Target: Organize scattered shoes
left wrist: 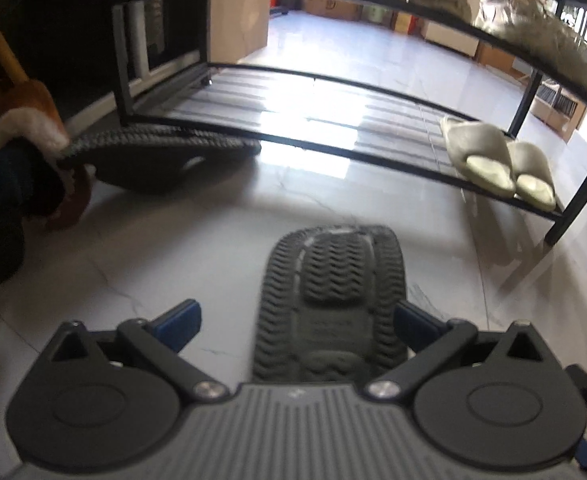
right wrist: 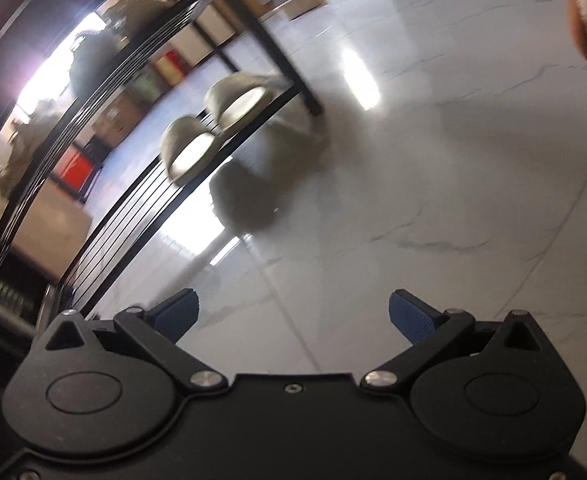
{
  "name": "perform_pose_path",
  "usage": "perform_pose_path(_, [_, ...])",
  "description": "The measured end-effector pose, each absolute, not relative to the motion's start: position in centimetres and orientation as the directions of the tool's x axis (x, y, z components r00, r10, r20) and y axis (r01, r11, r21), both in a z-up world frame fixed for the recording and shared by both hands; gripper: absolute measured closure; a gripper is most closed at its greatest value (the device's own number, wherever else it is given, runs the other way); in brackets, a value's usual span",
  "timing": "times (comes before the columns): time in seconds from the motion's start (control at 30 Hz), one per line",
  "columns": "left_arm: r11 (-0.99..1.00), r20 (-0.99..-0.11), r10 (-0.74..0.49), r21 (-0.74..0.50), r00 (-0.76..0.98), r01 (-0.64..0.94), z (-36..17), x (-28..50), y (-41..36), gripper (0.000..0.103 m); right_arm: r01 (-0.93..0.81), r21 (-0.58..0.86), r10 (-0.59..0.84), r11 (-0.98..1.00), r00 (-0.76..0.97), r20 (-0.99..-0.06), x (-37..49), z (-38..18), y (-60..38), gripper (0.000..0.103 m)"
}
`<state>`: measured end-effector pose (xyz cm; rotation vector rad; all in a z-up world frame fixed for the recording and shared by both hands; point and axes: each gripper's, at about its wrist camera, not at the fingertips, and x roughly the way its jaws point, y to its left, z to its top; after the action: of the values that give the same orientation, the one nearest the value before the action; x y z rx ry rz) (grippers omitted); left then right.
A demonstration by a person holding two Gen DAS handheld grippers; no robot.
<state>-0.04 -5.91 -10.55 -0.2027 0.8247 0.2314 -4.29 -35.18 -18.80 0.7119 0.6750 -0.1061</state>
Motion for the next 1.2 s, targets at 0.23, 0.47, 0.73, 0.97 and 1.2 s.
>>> perform_pose_path(0.23, [0.975, -0.753, 0.111, -0.043, 0.649, -0.216, -6.1, -0.1, -3.0, 0.001, 0.178, 0.566, 0.201, 0.805, 0.816, -0.542, -5.3, -17.6, -33.0, 0.000])
perform_pose_path(0.47, [0.984, -0.724, 0.109, -0.017, 0.681, -0.176, -1.1, -1.3, 0.5, 0.001, -0.026, 0.631, 0.388, 0.776, 0.807, -0.445, -6.2, -16.6, -29.7, 0.000])
perform_pose_path(0.73, [0.981, -0.684, 0.192, 0.117, 0.704, -0.154, -1.5, -4.7, 1.3, 0.001, -0.196, 0.634, 0.567, 0.748, 0.685, -0.457, -5.7, -16.0, -24.6, 0.001])
perform_pose_path(0.97, [0.987, -0.816, 0.088, -0.006, 0.571, -0.161, -3.6, -3.8, 3.2, 0.001, -0.165, 0.598, 0.545, 0.784, 0.645, -0.536, -3.3, -15.5, -22.6, 0.021])
perform_pose_path(1.2, [0.941, -0.808, 0.116, -0.097, 0.577, -0.324, -2.8, -3.8, 7.1, 0.001, -0.136, 0.650, 0.594, 0.747, 0.575, -0.563, -0.2, -16.0, -21.9, 0.026])
